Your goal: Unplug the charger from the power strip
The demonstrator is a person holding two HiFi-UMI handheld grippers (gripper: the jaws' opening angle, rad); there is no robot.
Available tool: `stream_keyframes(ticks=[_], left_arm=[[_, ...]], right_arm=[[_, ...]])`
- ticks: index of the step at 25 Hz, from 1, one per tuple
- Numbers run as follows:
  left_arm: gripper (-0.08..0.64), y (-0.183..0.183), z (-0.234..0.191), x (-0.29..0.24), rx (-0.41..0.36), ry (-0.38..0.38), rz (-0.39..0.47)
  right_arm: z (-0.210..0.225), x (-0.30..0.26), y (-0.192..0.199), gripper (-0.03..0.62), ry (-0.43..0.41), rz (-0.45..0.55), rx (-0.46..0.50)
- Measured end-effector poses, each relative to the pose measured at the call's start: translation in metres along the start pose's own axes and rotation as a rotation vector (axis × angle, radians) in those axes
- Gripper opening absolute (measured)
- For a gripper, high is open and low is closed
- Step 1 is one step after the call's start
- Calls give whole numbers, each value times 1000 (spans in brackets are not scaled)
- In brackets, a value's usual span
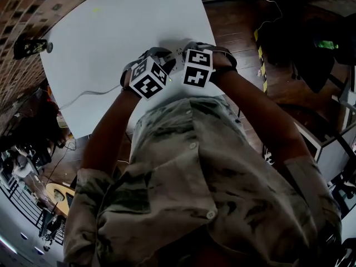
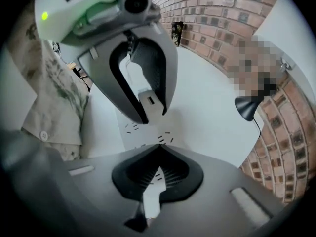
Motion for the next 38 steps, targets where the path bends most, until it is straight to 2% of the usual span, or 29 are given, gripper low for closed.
stream_keyframes(ticks=[2,4,7,12,16,19,20,23,25,28,34,38], left_arm=[[103,-16,-5,21,-17,-43,36],[104,-25,-13,37,-29,-53,48],[104,-14,-10,53,-31,-65,44],[106,-12,3,71,42,-112,101],[106,-15,13,89,109,-192,143],[106,-22,28,99,152,-250,180],[106,-24,34,103,174,-278,197],[107,-29,56,115,278,-384,269],[106,-33,78,122,359,-445,332],[107,-35,110,132,424,-528,387],[107,-21,191,125,486,-558,419],[107,-12,234,131,485,-592,434]], right_arm=[[1,0,2,-6,-1,2,9],[3,2,6,-5,-10,13,-10],[2,2,8,-5,-24,24,-31],[8,6,13,-5,-25,71,-43],[11,8,19,2,-31,127,-54],[18,20,32,5,45,163,-23],[22,26,34,41,62,189,-14],[29,49,35,78,34,296,-23],[23,70,37,101,-36,365,-54],[6,95,28,112,-130,462,-47],[-47,135,17,112,-160,564,49],[-78,150,21,110,-173,559,72]])
Point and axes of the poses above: the fingertips, and each gripper's own axes: x backward along the fingers, z to its right, y out of its underside, the point moved 7 cm from there along x, backward along the fingers, and after that the axes turned 12 degrees about y, right-handed, at the moved point
